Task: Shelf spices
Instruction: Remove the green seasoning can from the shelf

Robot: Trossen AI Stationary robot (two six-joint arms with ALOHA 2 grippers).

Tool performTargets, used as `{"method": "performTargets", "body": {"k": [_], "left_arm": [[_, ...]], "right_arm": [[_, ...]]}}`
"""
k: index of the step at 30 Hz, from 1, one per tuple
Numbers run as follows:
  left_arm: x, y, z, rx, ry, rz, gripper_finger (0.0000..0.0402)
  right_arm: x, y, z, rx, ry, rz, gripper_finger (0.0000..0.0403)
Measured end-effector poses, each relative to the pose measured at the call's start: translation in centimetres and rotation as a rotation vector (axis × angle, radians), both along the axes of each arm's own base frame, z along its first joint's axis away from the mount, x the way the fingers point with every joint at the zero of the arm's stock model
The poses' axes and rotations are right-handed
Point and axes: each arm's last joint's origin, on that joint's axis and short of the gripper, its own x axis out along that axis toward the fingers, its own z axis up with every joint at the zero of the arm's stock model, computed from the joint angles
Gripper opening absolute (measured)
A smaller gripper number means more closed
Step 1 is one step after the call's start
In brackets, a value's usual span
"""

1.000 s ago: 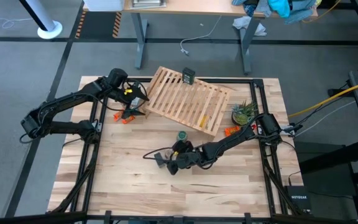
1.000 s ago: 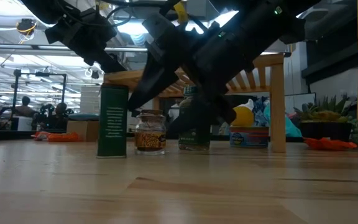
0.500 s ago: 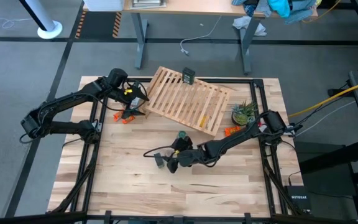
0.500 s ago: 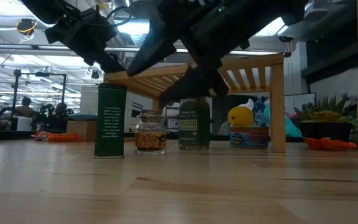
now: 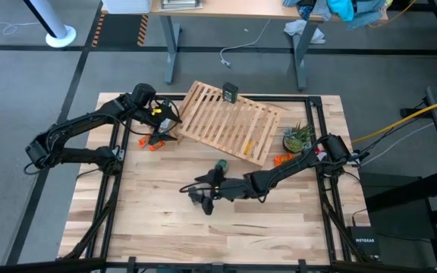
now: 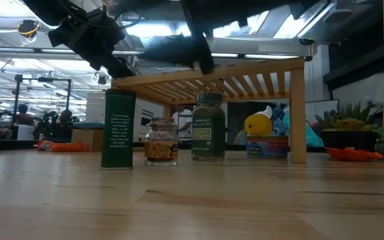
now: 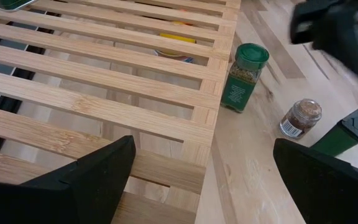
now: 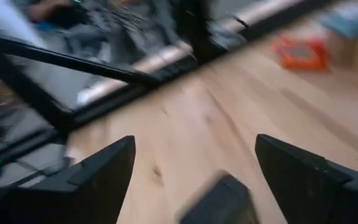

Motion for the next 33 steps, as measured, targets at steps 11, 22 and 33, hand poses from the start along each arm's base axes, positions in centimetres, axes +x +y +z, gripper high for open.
{"method": "performTargets", "body": {"k": [11,22,33], "left_arm": [[0.0,0.0,0.0,0.078,-0.007,-0.041,0.0379],[0.8,-0.4,0.4,0.004,-0.05,-0.03,0.0379],[3.2,-5.3,1.0,-0.155,-0.219,-0.521,0.0379]], "right_arm": [[-1.3,-0.2,4.8,-0.173,-0.11,0.092,0.0337],[-5.9,1.0,10.8,-0.422,-0.092,-0.019,0.0337],[-10.6,2.0,14.3,-0.592,-0.017,-0.271,0.0337]]}}
